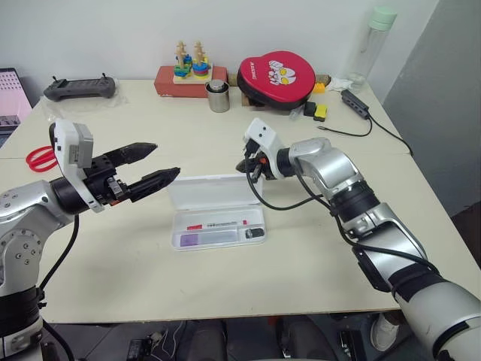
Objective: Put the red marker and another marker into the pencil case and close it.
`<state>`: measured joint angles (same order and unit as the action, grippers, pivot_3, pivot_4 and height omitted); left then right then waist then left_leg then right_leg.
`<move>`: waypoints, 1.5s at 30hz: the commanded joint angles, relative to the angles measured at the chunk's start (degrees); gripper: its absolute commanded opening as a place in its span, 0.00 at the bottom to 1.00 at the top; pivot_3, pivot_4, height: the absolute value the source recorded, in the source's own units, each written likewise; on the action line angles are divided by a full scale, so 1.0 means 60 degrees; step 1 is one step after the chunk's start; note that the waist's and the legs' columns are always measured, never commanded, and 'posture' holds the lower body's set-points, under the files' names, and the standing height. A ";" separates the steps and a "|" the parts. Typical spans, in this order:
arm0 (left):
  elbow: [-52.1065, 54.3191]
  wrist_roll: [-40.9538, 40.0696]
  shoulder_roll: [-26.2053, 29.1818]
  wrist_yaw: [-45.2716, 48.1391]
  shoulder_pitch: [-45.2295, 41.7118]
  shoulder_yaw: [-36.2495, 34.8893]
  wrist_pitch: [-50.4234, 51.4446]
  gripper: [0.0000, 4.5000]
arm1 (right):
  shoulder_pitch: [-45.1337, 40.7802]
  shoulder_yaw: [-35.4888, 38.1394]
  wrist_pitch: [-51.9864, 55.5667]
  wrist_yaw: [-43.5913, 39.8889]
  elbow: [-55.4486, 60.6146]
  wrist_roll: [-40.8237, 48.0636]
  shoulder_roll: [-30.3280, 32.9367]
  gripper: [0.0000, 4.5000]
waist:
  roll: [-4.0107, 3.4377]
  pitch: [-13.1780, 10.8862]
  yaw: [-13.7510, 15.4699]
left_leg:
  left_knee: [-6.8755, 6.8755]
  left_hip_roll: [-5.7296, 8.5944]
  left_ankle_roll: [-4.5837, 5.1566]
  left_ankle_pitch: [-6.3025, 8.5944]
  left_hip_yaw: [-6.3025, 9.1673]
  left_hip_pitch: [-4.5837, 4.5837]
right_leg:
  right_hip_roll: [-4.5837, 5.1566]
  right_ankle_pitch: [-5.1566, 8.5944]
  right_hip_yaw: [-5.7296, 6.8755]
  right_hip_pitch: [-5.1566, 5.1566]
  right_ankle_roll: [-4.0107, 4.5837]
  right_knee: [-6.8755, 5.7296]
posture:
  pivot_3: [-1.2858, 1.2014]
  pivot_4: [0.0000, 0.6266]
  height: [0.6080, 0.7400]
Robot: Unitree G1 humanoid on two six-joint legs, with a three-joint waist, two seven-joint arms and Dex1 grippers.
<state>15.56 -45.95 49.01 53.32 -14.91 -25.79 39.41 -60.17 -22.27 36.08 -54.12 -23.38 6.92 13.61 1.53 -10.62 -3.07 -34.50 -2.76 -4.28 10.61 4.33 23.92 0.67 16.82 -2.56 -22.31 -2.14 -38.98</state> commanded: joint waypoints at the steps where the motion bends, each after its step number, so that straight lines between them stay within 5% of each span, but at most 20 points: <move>1: 0.0289 -0.0243 0.0311 0.0275 0.0105 -0.0213 0.0032 1.00 | 0.0446 -0.0220 0.0334 -0.0792 0.1854 0.0279 0.0385 0.01 | 0.0000 0.0000 -0.0008 | 0.0000 0.0000 0.0000 0.0000 0.0000 -0.0002 | 0.0000 0.0000 0.0000 0.0000 0.0000 -0.0002 | 0.52 0.24 1.00; 6: 0.0413 -0.0086 0.0890 0.1235 0.0662 0.0266 0.0011 1.00 | 0.1746 -0.1156 0.0805 -0.1023 0.3537 0.0132 0.0795 0.01 | 0.0002 0.0001 -0.0006 | 0.0002 0.0002 -0.0001 0.0001 0.0000 -0.0003 | 0.0002 0.0001 -0.0001 0.0001 0.0000 0.0003 | 0.52 0.24 1.00; 13: 0.0023 0.0262 0.1130 0.1602 0.0397 0.0647 -0.0267 1.00 | 0.2601 -0.2219 0.0686 -0.0204 0.3139 -0.0971 0.0761 0.01 | 0.0012 0.0009 -0.0010 | -0.0004 -0.0002 -0.0003 -0.0001 -0.0003 -0.0024 | -0.0002 0.0014 -0.0007 0.0008 -0.0018 0.0000 | 0.52 0.24 1.00; 21: -0.0648 0.0973 0.0387 0.0354 -0.0661 0.1259 -0.0492 1.00 | 0.2982 0.1014 0.1329 0.0593 0.4235 0.0644 0.0660 0.01 | 0.0008 0.0007 0.0116 | -0.0030 -0.0003 -0.0004 -0.0003 0.0000 -0.0029 | -0.0004 0.0020 -0.0008 0.0022 -0.0059 -0.0009 | 0.52 0.24 1.00; 25: -0.1935 0.2569 -0.0063 -0.0898 -0.1281 0.1931 -0.1281 1.00 | 0.3101 0.2721 0.1814 0.1066 0.4563 0.1271 0.1178 0.15 | 0.0008 0.0007 0.0214 | -0.0044 0.0005 -0.0003 -0.0003 -0.0004 -0.0007 | -0.0001 0.0011 -0.0015 0.0016 -0.0060 0.0001 | 0.52 0.24 1.00; 32: -0.4310 0.4053 -0.0225 -0.1537 -0.2054 0.2281 -0.2467 1.00 | 0.3731 0.3852 0.2584 0.1296 0.5321 0.1839 0.2362 0.51 | 0.0011 0.0008 0.0211 | -0.0025 0.0004 0.0000 0.0000 -0.0004 -0.0001 | -0.0002 -0.0005 -0.0009 0.0008 -0.0012 0.0005 | 0.52 0.24 1.00; 42: -0.4976 0.4260 0.0663 -0.0580 -0.1924 0.1862 -0.2533 1.00 | 0.4243 0.4577 0.3076 0.1312 0.5845 0.2521 0.3567 1.00 | 0.0010 0.0007 0.0181 | -0.0019 0.0004 -0.0001 -0.0001 -0.0008 0.0000 | 0.0002 -0.0003 -0.0012 0.0004 -0.0012 0.0004 | 0.52 0.24 1.00; 45: -0.4792 0.4030 0.0889 -0.0308 -0.1533 0.1519 -0.2304 1.00 | 0.4405 0.4470 0.2920 0.1134 0.5768 0.2605 0.3936 1.00 | 0.0010 0.0007 0.0173 | -0.0018 0.0003 0.0000 0.0000 -0.0010 -0.0004 | 0.0002 -0.0002 -0.0014 0.0005 -0.0012 0.0005 | 0.52 0.24 1.00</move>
<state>-15.66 -20.13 53.02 50.25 -24.80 -14.02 24.76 -34.08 3.51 54.40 -46.29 9.50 21.55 36.07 1.59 -10.58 -2.03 -34.60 -2.74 -4.29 10.61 4.27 23.89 0.68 16.81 -2.63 -22.28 -2.20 -38.95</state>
